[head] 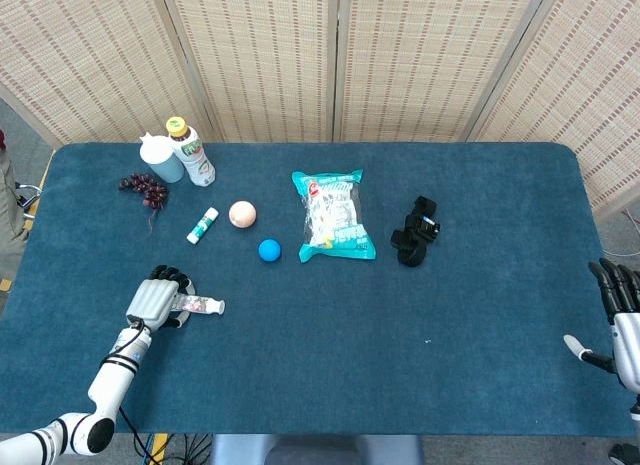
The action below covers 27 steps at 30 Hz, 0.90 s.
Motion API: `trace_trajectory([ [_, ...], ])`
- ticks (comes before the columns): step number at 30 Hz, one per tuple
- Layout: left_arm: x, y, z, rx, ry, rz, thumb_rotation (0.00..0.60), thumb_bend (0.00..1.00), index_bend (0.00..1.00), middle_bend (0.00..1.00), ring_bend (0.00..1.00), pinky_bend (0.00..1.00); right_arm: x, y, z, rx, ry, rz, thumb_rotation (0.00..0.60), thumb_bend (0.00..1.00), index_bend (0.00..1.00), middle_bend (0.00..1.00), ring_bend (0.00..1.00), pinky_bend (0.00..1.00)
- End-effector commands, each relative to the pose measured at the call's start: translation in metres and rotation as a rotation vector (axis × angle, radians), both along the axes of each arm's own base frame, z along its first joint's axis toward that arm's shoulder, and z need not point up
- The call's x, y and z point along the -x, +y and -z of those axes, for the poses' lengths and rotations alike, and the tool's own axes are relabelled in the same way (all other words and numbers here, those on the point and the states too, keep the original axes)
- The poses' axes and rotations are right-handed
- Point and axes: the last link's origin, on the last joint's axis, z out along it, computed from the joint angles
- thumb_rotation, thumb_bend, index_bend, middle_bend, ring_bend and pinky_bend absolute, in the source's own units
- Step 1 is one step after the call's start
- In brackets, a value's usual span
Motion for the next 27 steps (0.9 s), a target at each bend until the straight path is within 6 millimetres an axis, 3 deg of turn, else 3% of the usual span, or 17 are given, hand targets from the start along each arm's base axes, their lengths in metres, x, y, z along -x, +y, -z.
trace_trajectory([
  [1,0.000,0.001,0.000,-0.012,-0.014,0.006,0.600,0.31,0.52,0.38,0.22,0.12,0.000,0.000,0.000,0.000,0.000,0.001,0.600,0.07,0.04,0.06,0.00,0.08],
  [16,-0.016,0.000,-0.026,-0.107,-0.050,0.140,0.600,0.31,0.58,0.48,0.34,0.19,-0.007,-0.005,0.002,-0.011,0.004,-0.033,0.600,0.07,0.04,0.06,0.00,0.08],
  [23,-0.040,0.000,-0.041,-0.126,-0.044,0.244,0.600,0.31,0.61,0.54,0.40,0.24,-0.035,-0.029,0.012,-0.083,0.000,-0.186,0.600,0.07,0.04,0.11,0.00,0.08],
  [27,-0.059,0.001,-0.046,-0.113,-0.057,0.293,0.600,0.31,0.62,0.57,0.43,0.29,-0.058,-0.045,0.021,-0.134,0.009,-0.282,0.600,0.13,0.07,0.14,0.01,0.08],
])
